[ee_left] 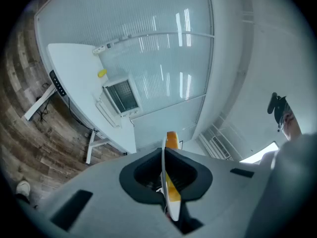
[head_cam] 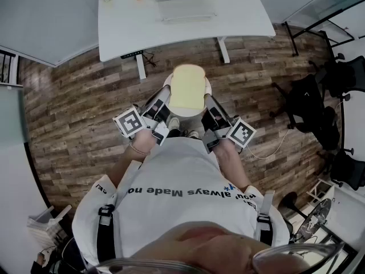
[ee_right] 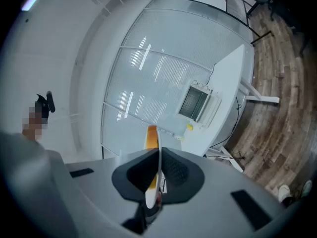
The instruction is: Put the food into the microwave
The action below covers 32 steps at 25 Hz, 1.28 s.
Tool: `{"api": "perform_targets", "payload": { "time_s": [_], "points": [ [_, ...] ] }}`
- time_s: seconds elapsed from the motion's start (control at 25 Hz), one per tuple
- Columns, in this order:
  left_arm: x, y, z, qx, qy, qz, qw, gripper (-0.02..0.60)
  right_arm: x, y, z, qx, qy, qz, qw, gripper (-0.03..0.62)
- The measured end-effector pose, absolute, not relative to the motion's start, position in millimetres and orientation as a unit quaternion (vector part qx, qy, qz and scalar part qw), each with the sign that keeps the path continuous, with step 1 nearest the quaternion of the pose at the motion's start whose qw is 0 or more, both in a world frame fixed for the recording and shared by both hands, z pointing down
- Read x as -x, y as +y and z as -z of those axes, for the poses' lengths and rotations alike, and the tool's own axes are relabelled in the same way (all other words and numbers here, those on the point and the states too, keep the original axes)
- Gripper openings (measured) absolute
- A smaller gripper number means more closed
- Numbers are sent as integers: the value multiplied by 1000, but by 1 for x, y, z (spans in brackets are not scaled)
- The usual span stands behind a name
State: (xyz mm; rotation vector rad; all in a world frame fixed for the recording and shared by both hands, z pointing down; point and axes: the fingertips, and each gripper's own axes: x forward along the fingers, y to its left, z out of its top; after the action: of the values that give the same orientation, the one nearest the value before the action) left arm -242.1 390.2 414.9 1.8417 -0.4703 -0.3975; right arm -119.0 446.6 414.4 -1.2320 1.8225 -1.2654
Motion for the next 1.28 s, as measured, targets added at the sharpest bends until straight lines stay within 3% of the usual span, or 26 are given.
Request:
{"api": "perform_targets", "payload": {
  "time_s": [0.64,1.28],
  "points": [
    [235,374,-411,-788,-194,164,561,20,111,431,-410,470,682,468,307,21],
    [137,255,-427,-778,-218,164,566,18,11,306,-429,448,681,493,304,21]
  ]
}}
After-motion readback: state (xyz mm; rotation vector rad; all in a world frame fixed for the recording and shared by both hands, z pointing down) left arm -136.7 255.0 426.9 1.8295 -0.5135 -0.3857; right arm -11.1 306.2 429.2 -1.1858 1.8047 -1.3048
